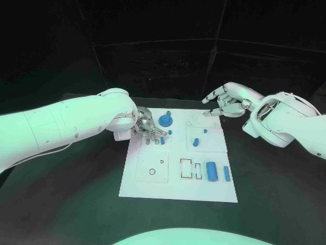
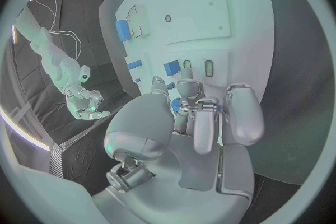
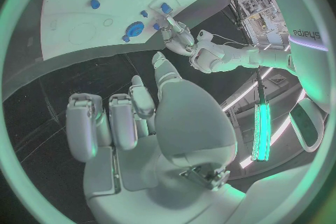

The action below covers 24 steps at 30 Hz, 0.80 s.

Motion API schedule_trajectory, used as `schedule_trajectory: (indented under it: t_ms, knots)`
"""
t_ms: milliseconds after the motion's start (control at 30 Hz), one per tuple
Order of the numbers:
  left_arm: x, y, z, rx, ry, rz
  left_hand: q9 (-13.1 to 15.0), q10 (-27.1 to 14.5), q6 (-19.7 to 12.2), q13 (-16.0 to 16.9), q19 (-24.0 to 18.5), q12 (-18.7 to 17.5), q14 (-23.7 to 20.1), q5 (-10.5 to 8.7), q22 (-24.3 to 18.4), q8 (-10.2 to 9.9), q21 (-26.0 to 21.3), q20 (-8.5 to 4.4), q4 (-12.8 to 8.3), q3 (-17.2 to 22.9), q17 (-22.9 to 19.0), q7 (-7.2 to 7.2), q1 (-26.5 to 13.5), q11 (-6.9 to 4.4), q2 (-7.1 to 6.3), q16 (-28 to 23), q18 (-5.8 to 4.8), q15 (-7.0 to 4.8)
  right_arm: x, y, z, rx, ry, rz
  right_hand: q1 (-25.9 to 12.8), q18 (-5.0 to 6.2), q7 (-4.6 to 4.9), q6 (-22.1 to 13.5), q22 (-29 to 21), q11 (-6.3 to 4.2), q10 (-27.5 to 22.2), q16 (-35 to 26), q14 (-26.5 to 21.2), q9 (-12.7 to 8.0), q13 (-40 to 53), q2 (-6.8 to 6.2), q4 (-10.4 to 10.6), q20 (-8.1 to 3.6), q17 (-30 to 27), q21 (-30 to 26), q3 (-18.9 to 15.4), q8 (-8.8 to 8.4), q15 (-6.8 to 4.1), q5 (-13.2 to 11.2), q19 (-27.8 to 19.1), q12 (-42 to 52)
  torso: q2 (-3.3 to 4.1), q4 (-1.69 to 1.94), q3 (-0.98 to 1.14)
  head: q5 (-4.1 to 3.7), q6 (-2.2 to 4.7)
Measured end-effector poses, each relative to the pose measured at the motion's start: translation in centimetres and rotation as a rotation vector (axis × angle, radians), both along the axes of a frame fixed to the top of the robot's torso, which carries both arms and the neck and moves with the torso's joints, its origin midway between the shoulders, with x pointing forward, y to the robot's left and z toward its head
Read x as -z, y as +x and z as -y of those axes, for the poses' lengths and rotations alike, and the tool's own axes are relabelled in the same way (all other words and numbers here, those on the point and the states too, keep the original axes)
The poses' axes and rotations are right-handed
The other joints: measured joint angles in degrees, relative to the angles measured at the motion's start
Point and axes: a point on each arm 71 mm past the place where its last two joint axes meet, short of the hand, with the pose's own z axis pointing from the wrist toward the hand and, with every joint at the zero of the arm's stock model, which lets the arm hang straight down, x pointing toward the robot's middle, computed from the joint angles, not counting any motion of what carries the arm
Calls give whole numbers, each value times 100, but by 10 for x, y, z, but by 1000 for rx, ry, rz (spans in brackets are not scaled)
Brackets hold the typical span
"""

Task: Assemble the parts on the task board

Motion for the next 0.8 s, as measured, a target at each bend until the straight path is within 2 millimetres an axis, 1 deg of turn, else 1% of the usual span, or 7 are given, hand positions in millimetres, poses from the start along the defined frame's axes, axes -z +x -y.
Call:
schedule_trajectory:
  t_ms: [200,267,333,400,433,500,800]
  knots:
    - [0,0,6,10,14,-1,50,-21,-41,4,0,0,0,0,0,68,0,0,0,0,0,0,136,-20,0,0,0,0,1,0,-2,-3,-7,-7,0,0,0,0,0,0,0,0,0,0,0,0,16,0,0,0,-16,0,0,0,0,0,8,0,-3,-1,-5]
    - [0,1,7,13,19,0,67,-21,-61,3,0,21,0,0,0,68,0,0,0,0,0,21,136,-20,0,0,0,0,1,0,-3,-5,-10,-9,0,0,0,0,0,0,0,0,0,0,0,0,16,0,0,0,-16,15,0,0,0,0,8,-2,-1,-1,-13]
    - [1,1,8,16,24,0,72,-21,-62,3,0,21,0,0,8,95,0,0,0,0,-1,21,172,-20,24,0,1,0,1,0,-3,-6,-12,-11,0,0,0,0,0,0,0,0,0,0,0,0,16,0,0,0,-16,25,0,0,0,0,8,-3,0,1,-20]
    - [1,2,10,19,27,0,75,-21,-61,3,0,21,0,0,10,95,0,0,0,0,-1,21,187,-20,7,0,0,0,1,0,-3,-6,-14,-12,0,0,0,0,0,0,0,0,0,-1,0,0,23,0,0,0,-23,25,0,31,0,0,8,-3,0,1,-23]
    - [1,2,11,23,30,-1,83,-22,-82,3,0,21,0,0,11,95,0,0,0,0,-1,1,187,-19,7,0,0,0,1,0,-3,-6,-16,-12,0,0,0,0,0,0,0,0,0,-1,0,0,31,0,0,0,-31,41,0,32,0,0,9,-3,0,5,-29]
    - [1,2,12,27,33,-2,92,-43,-91,3,0,21,0,0,16,117,0,0,0,0,-1,10,214,2,34,0,0,0,1,0,-4,-7,-18,-12,0,0,-8,34,0,0,0,0,0,-1,0,0,31,0,0,0,-31,64,0,65,0,0,9,-3,1,10,-36]
    - [1,2,19,46,42,-7,116,-43,-102,2,0,21,0,0,26,157,21,1,-1,0,-1,22,266,2,35,0,1,0,2,0,-6,-12,-27,-9,0,0,0,40,0,0,0,-26,0,-1,-6,0,44,0,0,-21,-44,64,0,65,0,0,10,-3,-1,0,-36]
